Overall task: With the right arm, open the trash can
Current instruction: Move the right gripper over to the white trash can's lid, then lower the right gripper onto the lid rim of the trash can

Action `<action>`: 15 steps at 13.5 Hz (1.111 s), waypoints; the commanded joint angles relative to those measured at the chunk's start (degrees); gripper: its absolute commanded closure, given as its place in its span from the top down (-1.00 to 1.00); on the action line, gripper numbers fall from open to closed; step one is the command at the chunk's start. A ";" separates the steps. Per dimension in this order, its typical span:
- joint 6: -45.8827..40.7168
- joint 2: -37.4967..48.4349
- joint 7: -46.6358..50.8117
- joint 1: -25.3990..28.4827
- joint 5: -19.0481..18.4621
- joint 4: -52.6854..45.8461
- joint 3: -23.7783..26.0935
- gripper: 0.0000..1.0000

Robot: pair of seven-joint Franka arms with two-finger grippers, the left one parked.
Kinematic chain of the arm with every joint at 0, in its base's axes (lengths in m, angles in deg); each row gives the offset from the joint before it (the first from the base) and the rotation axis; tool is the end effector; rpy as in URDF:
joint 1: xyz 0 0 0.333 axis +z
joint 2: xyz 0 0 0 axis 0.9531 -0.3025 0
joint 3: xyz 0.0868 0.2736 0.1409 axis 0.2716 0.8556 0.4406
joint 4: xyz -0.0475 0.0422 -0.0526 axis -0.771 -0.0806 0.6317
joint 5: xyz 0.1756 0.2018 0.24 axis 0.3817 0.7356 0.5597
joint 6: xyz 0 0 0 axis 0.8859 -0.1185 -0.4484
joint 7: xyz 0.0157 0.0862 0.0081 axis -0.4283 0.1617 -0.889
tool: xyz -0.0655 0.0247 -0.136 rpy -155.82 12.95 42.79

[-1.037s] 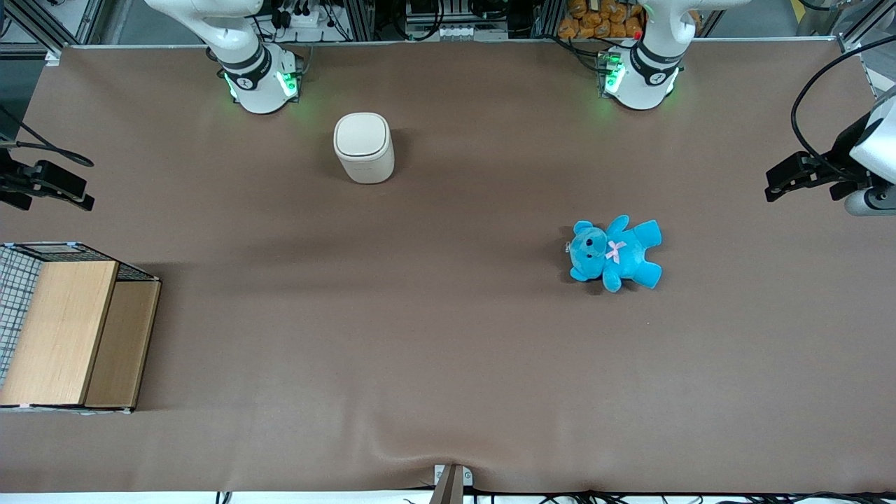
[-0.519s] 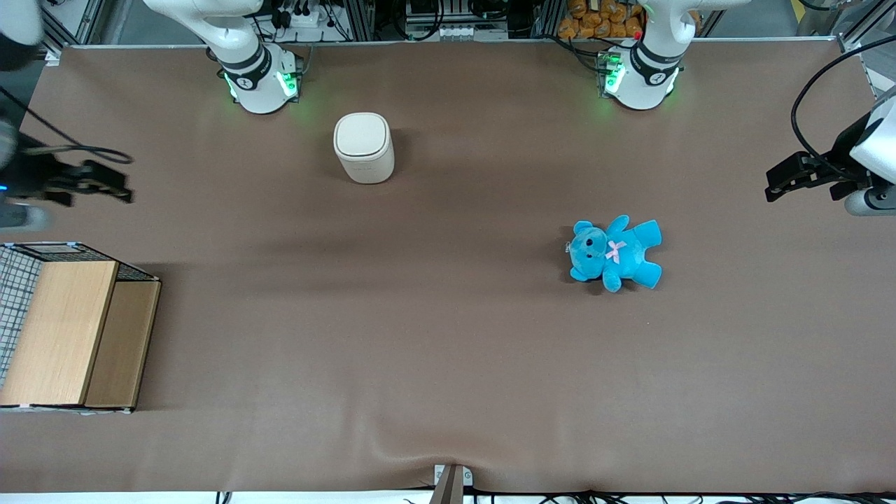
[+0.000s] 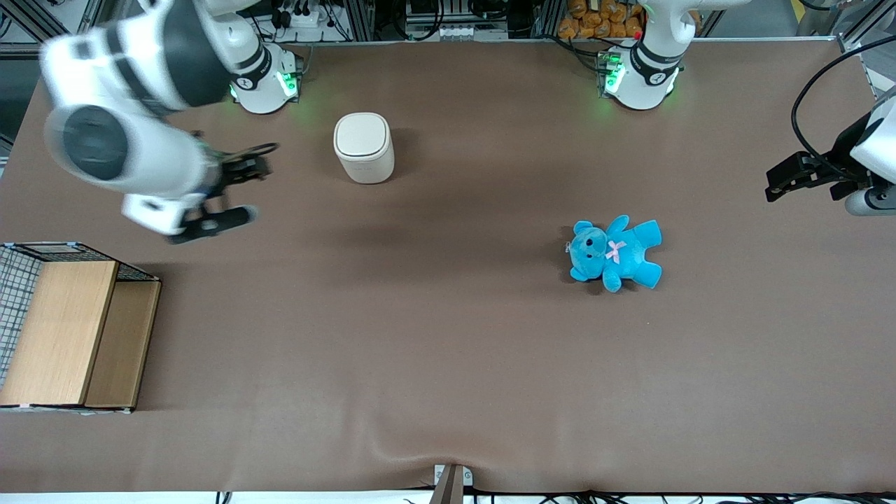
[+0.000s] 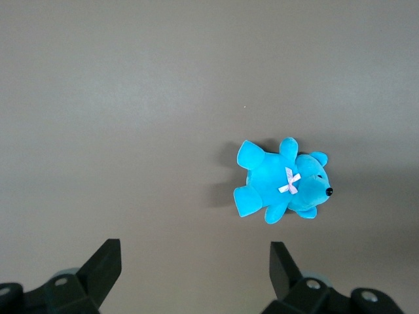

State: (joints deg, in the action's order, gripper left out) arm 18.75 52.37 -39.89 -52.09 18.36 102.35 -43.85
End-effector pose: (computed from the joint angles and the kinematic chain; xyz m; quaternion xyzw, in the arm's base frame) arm 0.4788 0.1894 0.4603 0.9586 0.1703 -0.2262 0.0301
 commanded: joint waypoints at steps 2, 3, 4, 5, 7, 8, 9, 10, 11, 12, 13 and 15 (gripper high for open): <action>0.28 1.20 8.13 8.59 4.16 9.68 -0.61 -0.21; 0.46 1.12 10.33 10.53 4.96 11.09 -0.61 -0.51; 1.33 0.94 12.53 12.29 6.18 12.41 -0.70 -0.82; 2.73 0.85 14.90 13.87 6.89 14.60 -0.70 -0.97; 5.81 0.94 17.28 16.60 8.03 19.08 -0.70 -0.97; 6.86 0.94 17.99 17.31 9.26 21.01 -0.70 -0.97; 8.35 0.94 19.13 17.75 10.49 22.77 -0.70 -0.97; 10.46 0.94 20.18 18.45 11.11 24.36 -0.70 -0.96; 11.96 0.85 20.19 18.90 11.12 25.24 -0.70 -0.96; 12.67 0.85 20.28 19.07 11.20 26.04 -0.70 -0.95; 13.81 0.68 20.28 19.08 11.29 27.17 -0.61 -0.95; 16.53 0.67 20.28 20.04 11.38 29.11 -0.61 -0.95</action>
State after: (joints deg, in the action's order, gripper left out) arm 32.77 51.78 -20.75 -33.53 28.38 128.57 -43.82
